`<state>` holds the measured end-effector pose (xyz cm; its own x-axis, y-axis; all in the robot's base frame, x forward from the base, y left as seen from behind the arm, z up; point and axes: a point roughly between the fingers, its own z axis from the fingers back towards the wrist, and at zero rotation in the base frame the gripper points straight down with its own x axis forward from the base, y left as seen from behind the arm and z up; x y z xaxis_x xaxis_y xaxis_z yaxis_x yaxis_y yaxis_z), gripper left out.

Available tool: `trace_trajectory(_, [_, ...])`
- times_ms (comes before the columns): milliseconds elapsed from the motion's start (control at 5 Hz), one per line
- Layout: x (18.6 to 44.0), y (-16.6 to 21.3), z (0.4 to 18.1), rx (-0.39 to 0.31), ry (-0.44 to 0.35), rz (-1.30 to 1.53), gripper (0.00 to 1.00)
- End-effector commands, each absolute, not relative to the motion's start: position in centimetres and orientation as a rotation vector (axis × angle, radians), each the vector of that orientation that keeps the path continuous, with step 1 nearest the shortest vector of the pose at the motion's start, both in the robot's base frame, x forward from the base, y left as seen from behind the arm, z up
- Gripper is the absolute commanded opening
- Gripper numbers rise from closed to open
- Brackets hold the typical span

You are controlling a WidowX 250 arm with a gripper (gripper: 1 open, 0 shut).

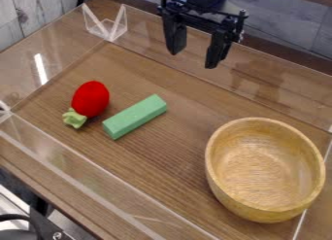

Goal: Move the red fruit to the right

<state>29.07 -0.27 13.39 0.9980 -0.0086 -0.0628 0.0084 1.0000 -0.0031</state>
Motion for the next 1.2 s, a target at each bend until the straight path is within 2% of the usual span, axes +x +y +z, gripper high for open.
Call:
trace_trajectory(0, [28.3, 1.0, 12.7, -0.004, 0.087, 0.03, 1.0])
trace_trajectory(400, [23.9, 7.5, 11.7, 0.001, 0.035, 0.119, 1.0])
trace_trajectory(800, [22.5, 12.4, 11.2, 0.004, -0.001, 0.32, 1.0])
trace_trajectory(1000, [22.6, 13.4, 10.2, 0.007, 0.001, 0.285, 1.0])
